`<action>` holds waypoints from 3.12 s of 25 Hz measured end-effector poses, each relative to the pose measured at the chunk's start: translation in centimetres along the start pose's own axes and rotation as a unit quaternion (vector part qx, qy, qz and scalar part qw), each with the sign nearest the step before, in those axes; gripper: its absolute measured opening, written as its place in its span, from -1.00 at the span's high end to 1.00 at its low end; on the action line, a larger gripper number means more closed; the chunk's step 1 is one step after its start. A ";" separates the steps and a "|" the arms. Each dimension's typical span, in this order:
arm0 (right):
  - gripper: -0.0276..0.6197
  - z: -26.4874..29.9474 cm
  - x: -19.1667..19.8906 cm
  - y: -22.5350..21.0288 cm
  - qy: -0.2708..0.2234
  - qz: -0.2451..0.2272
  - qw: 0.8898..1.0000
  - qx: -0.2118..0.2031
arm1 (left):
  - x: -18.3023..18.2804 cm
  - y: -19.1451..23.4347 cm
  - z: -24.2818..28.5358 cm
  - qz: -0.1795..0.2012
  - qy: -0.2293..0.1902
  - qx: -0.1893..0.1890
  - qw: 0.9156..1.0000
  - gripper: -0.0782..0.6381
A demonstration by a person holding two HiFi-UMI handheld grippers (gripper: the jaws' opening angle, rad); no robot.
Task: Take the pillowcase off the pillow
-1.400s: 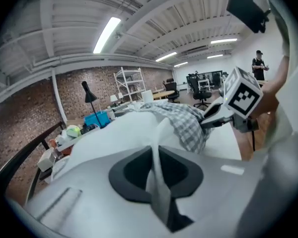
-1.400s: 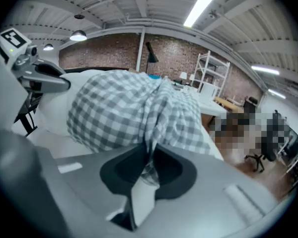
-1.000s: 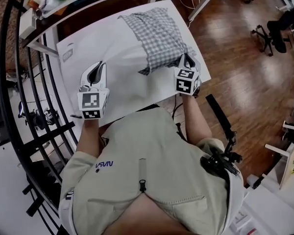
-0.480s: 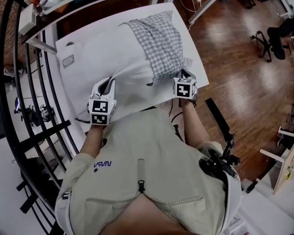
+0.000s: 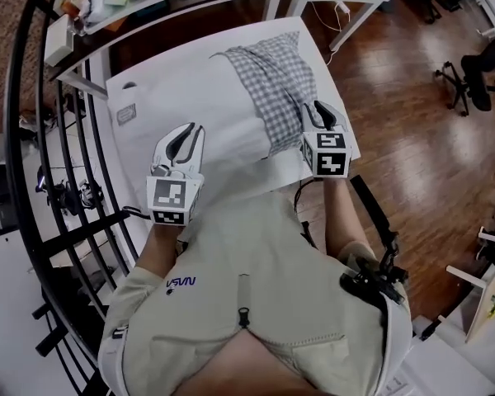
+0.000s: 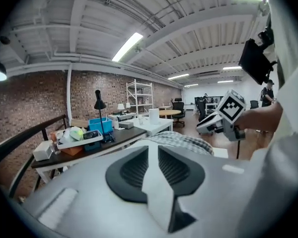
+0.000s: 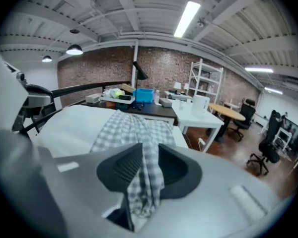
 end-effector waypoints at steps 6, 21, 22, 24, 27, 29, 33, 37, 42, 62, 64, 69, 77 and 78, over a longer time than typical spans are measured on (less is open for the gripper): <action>0.55 4.4 -7.2 0.9 -0.041 -0.049 0.996 -0.063 | -2.1 3.0 8.1 -0.019 0.031 -0.008 0.999 0.18; 0.40 18.7 -6.3 3.0 0.099 -0.146 0.978 -0.108 | 7.1 1.8 15.7 -0.019 0.173 0.012 0.985 0.45; 0.43 18.9 -5.6 3.2 0.109 -0.153 0.976 -0.107 | 7.1 1.1 15.5 -0.009 0.170 0.012 0.985 0.57; 0.70 18.8 -5.2 3.2 0.106 -0.164 0.976 -0.092 | 6.4 0.3 14.6 0.000 0.153 0.004 0.988 0.69; 0.83 17.6 -6.7 2.3 0.070 -0.165 0.982 -0.052 | 4.0 0.3 12.2 -0.014 0.111 -0.006 0.994 0.72; 0.84 16.6 -8.5 0.9 0.036 -0.150 0.988 -0.025 | 1.8 0.6 10.1 -0.027 0.073 -0.009 0.997 0.73; 0.84 15.8 -9.8 -1.3 0.004 -0.105 0.994 0.007 | -0.7 1.2 4.8 -0.040 0.022 -0.009 0.999 0.73; 0.84 15.5 -8.4 -2.3 0.014 -0.068 0.997 0.025 | 0.4 1.8 0.9 -0.062 0.004 -0.025 0.998 0.73; 0.84 15.1 -6.1 -8.3 0.040 -0.038 0.994 0.091 | 0.7 1.2 0.9 -0.065 -0.002 -0.017 0.998 0.73; 0.43 2.3 3.5 -1.5 -0.024 0.007 0.998 -0.059 | 5.2 -7.0 1.2 0.069 0.107 0.095 0.987 -0.05; 0.38 0.2 6.7 0.4 0.005 0.008 0.997 -0.082 | 7.4 -9.0 1.9 0.070 0.139 0.128 0.979 -0.15; 0.24 0.0 12.7 6.1 0.079 -0.035 0.990 -0.116 | 10.5 -8.7 4.8 0.108 0.164 0.108 0.975 0.02; 0.87 -0.1 9.6 1.5 0.061 -0.104 0.993 0.010 | 4.3 -4.5 2.9 0.057 0.045 0.067 0.995 0.73; 0.87 -0.4 9.1 -0.3 0.056 -0.094 0.993 0.036 | 3.4 -3.7 2.7 0.054 0.033 0.060 0.996 0.73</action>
Point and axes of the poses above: the fingertips, and each gripper's own axes: z forward along the fingers, y to its left, x out of its underside, the point moved 2 cm from there along -z, backward along the fingers, and after that the axes turned 4 degrees about z, right-handed, at the moved point
